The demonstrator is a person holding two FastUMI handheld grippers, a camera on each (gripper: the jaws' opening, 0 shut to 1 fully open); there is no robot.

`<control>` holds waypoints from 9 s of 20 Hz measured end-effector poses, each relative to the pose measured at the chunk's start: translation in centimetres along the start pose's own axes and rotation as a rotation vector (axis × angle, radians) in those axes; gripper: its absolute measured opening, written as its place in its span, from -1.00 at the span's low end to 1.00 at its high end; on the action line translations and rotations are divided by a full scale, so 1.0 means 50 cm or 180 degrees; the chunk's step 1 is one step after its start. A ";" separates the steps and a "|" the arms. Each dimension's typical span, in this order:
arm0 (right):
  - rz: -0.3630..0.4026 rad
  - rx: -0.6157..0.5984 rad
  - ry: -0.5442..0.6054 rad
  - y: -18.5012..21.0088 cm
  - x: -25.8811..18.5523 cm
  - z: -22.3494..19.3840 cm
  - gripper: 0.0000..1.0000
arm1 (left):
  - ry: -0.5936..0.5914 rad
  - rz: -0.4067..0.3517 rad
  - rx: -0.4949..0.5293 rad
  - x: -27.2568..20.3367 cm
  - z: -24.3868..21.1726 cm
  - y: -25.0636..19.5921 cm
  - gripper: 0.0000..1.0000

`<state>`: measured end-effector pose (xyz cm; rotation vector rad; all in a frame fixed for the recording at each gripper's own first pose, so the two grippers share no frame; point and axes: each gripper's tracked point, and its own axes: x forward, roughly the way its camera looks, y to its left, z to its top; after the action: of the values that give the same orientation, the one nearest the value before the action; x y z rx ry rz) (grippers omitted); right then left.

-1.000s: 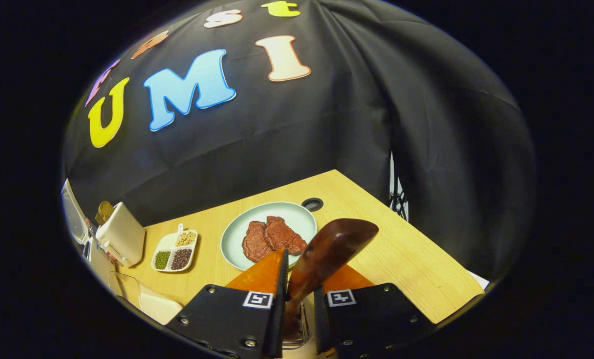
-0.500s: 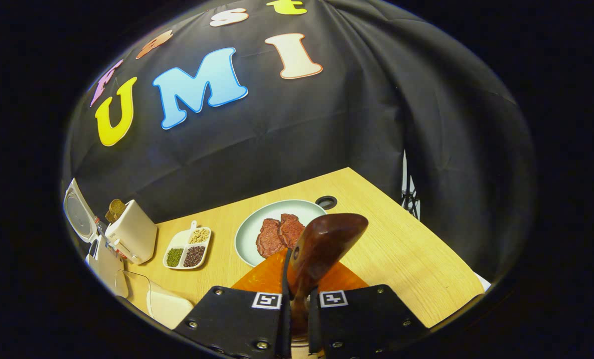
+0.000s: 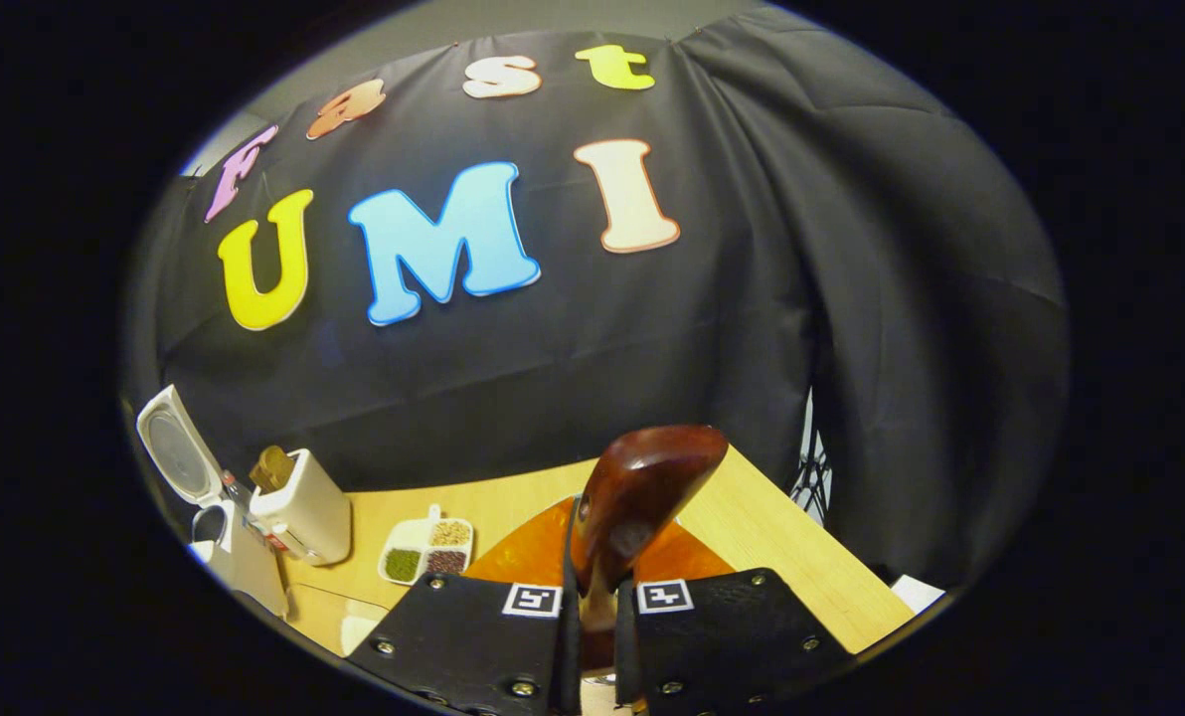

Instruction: Close the left gripper, press the button to open the rice cooker; take a wooden spoon from the chopstick holder with the right hand, scoop a spoonful of rice and pour it into the rice cooker, then put the wooden spoon back into the chopstick holder.

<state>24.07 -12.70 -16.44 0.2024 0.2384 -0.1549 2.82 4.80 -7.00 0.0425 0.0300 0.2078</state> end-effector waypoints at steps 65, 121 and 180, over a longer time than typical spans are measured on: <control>0.1003 0.0913 0.1497 0.539 -0.033 -0.507 -0.73 | 0.0238 0.0285 0.0282 0.020 -0.124 0.281 0.98; 0.1765 0.1578 0.1396 1.185 -0.076 -0.275 -0.74 | 0.0281 0.0859 0.0219 -0.037 -0.177 0.423 0.92; 0.1044 0.0663 0.0038 0.585 0.000 -0.015 -0.73 | 0.0275 0.0223 0.0224 -0.046 -0.129 0.201 0.96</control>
<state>29.05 15.77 -11.88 0.4457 0.1977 0.1482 -1.73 14.40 -12.93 0.1047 0.1221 0.2785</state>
